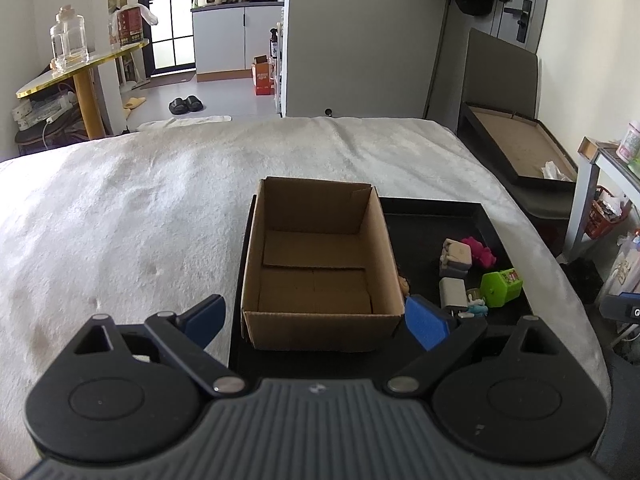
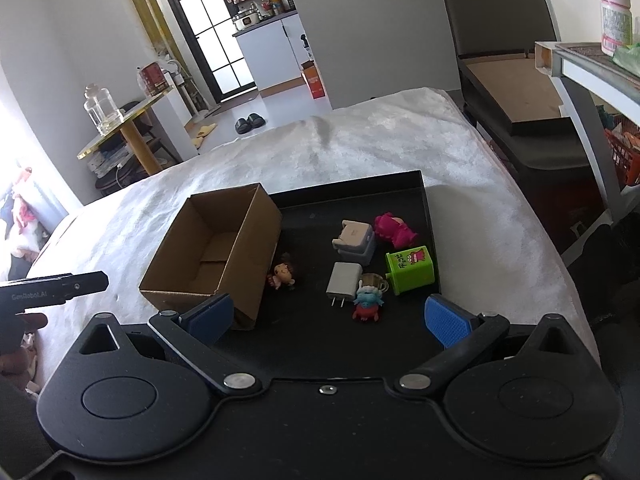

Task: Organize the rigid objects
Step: 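Lower the right gripper onto the blue mug-holding figurine and close it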

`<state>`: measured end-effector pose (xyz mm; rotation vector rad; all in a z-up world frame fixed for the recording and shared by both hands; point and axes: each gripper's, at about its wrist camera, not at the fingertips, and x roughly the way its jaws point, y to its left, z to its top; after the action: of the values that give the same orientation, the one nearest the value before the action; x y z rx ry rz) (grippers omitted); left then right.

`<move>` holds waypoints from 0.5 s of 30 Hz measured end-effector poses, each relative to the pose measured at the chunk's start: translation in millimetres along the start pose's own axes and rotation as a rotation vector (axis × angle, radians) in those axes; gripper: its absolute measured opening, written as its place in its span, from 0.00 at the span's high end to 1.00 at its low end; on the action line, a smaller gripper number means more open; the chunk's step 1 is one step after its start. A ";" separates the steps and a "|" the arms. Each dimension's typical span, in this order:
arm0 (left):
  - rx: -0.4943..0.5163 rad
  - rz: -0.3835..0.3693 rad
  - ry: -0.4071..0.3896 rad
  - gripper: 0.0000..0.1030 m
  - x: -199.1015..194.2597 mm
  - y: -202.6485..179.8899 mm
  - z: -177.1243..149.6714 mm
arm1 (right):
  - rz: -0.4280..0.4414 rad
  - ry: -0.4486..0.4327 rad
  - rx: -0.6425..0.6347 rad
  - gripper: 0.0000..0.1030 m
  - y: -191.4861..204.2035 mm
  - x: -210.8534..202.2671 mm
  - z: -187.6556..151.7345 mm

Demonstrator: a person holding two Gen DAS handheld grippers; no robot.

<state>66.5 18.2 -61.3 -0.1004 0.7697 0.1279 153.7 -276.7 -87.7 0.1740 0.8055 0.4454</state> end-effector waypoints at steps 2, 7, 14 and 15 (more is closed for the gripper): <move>-0.002 -0.002 0.003 0.07 5.1 0.7 0.1 | -0.002 0.008 0.004 0.00 -2.9 4.3 1.1; 0.005 0.007 0.001 0.07 16.7 1.9 -0.6 | -0.009 0.009 0.001 0.00 -9.1 13.8 1.6; -0.009 0.030 0.023 0.07 36.0 6.3 3.0 | -0.018 0.036 0.019 0.00 -18.9 30.1 2.5; -0.009 0.034 0.024 0.07 38.4 7.0 3.8 | -0.020 0.035 0.015 0.00 -19.6 31.5 2.0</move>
<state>95.3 28.6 -85.7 -0.0976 0.7946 0.1629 180.5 -280.0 -113.2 0.1726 0.8443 0.4245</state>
